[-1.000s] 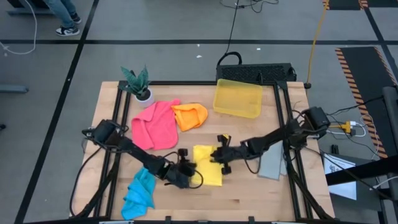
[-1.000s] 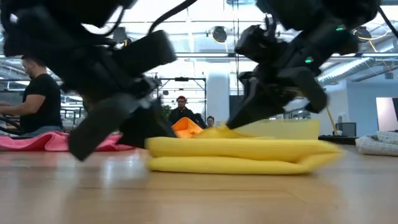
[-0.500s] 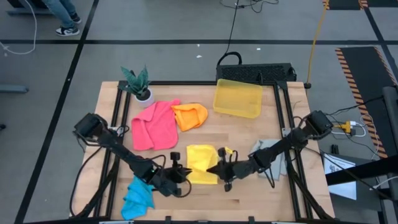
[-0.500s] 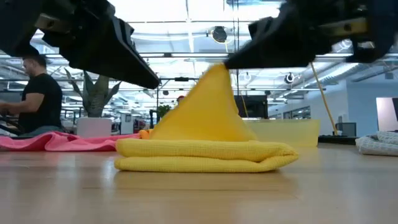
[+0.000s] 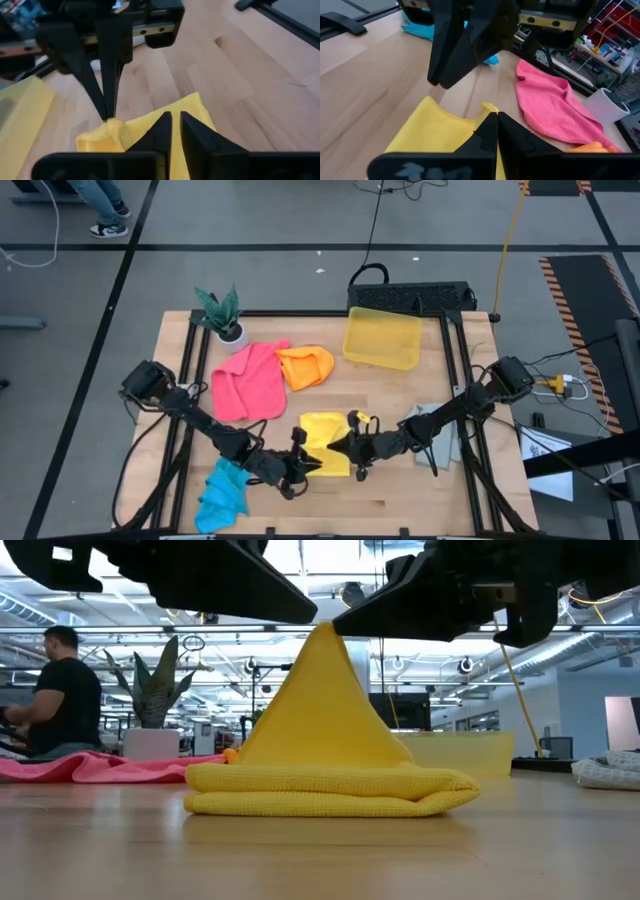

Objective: Fold microfiber towels
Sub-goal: Fold the yellow kitchen towel

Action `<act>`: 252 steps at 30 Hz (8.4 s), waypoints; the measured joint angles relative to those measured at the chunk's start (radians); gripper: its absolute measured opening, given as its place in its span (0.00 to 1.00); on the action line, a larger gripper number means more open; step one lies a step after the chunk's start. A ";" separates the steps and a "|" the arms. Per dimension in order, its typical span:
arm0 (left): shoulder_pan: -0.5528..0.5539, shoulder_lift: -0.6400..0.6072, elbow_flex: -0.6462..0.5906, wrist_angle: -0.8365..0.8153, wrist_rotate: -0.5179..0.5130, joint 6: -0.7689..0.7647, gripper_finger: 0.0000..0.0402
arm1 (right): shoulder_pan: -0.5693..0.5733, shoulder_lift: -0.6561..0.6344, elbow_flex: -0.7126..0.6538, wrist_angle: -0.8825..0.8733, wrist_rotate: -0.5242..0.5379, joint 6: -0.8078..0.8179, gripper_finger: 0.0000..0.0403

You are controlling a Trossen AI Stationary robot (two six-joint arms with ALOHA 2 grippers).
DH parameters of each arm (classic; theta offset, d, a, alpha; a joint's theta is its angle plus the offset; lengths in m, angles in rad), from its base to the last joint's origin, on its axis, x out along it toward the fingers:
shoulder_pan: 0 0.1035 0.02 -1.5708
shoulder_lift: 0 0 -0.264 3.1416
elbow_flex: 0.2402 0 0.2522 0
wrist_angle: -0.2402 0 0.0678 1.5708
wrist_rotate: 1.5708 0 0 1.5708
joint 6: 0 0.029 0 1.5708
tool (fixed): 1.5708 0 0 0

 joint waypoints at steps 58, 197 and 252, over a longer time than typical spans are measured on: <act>0.047 -0.009 0.001 -0.069 -0.095 -0.332 0.03 | 0.007 -0.004 -0.001 -0.048 0.165 0.059 0.07; -0.035 -0.327 -0.264 -0.658 -0.128 -0.906 0.01 | 0.066 0.211 0.138 -0.113 -0.118 0.362 0.30; -0.151 -0.290 -0.258 -0.153 -0.219 -0.748 0.04 | 0.093 0.393 0.359 -0.278 0.030 0.344 0.25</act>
